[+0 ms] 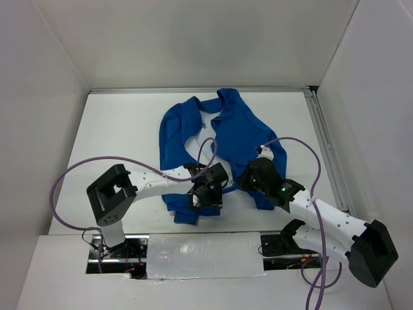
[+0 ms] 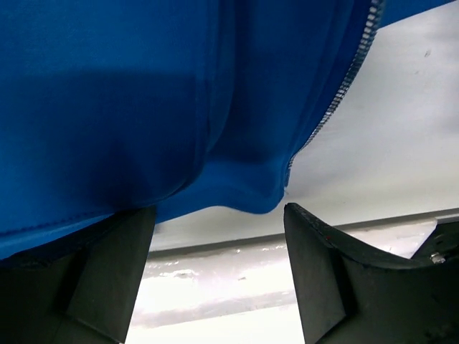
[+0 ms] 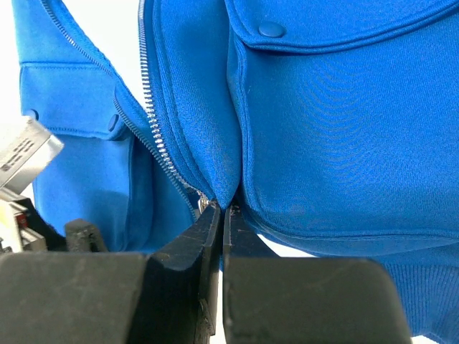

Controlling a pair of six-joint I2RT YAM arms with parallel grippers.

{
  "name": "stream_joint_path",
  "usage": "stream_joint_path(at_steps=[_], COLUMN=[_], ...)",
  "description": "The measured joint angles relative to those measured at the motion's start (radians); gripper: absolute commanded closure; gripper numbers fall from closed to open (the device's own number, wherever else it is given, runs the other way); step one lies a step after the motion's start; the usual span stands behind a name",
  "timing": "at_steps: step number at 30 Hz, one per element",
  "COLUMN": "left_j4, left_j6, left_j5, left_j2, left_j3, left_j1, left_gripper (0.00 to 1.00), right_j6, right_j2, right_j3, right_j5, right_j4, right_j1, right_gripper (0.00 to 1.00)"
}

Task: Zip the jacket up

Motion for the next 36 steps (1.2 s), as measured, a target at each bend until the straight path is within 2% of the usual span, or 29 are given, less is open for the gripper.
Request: stream_joint_path(at_steps=[5,11,13,18,24,32,36], left_j4=[0.020,0.035,0.015,-0.057,-0.095,-0.274,-0.272], left_j6=[0.012,0.015,0.010,-0.032,-0.060,-0.138,-0.141], left_j5=[-0.002,-0.001,-0.003,-0.012,-0.015,-0.072,-0.067], left_j2=[0.028,0.053,0.074,0.130,0.161,0.301,0.307], left_j3=[0.005,0.006,0.026,0.092,0.126,0.260,0.260], left_j1=[0.000,0.000,0.000,0.000,-0.001,-0.029,-0.030], left_gripper=[0.17,0.27,0.29,0.26,0.26,0.26,0.35], right_j6=[0.001,0.019,0.023,0.030,0.034,0.050,0.053], right_j2=[0.000,-0.001,-0.005,-0.010,-0.010,-0.021,-0.040], right_j3=[0.000,-0.001,-0.004,-0.010,-0.014,-0.016,-0.026], right_j5=[0.001,0.007,0.008,0.018,0.029,0.060,0.074], right_j4=[-0.005,-0.014,-0.020,-0.039,-0.043,-0.072,-0.084], right_j1=[0.002,0.002,0.002,0.002,0.002,0.002,0.002], right_gripper=[1.00,1.00,1.00,1.00,1.00,1.00,1.00])
